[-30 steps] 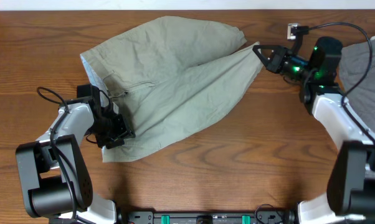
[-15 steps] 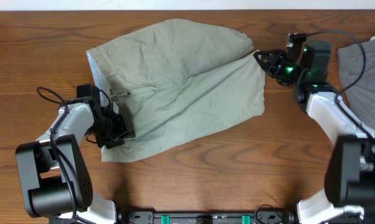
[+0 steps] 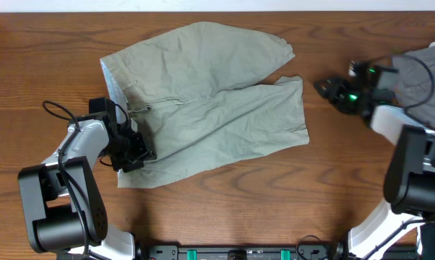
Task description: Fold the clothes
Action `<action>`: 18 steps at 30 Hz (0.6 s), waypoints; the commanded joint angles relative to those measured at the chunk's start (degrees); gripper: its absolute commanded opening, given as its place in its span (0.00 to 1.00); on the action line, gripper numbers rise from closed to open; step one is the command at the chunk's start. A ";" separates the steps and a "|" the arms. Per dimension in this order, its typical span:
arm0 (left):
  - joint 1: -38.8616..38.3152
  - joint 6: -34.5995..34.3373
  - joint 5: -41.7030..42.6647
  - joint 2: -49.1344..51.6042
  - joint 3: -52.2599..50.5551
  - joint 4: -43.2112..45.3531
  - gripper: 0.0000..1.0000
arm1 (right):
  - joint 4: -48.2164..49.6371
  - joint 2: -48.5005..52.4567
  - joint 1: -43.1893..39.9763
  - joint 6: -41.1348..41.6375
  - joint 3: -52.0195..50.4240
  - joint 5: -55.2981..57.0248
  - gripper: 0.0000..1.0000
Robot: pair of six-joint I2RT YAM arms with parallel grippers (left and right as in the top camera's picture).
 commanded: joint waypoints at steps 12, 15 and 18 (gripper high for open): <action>0.04 0.72 -1.55 -0.57 -0.57 0.33 0.45 | -35.15 -1.68 10.01 -19.12 0.00 8.17 0.67; 0.04 0.72 -1.55 -0.57 -0.57 0.35 0.45 | -35.32 -1.68 11.89 -18.25 0.00 7.30 0.48; 0.04 0.72 -1.55 -0.57 -0.57 0.48 0.45 | -35.47 -2.08 12.37 -17.92 0.09 3.28 0.15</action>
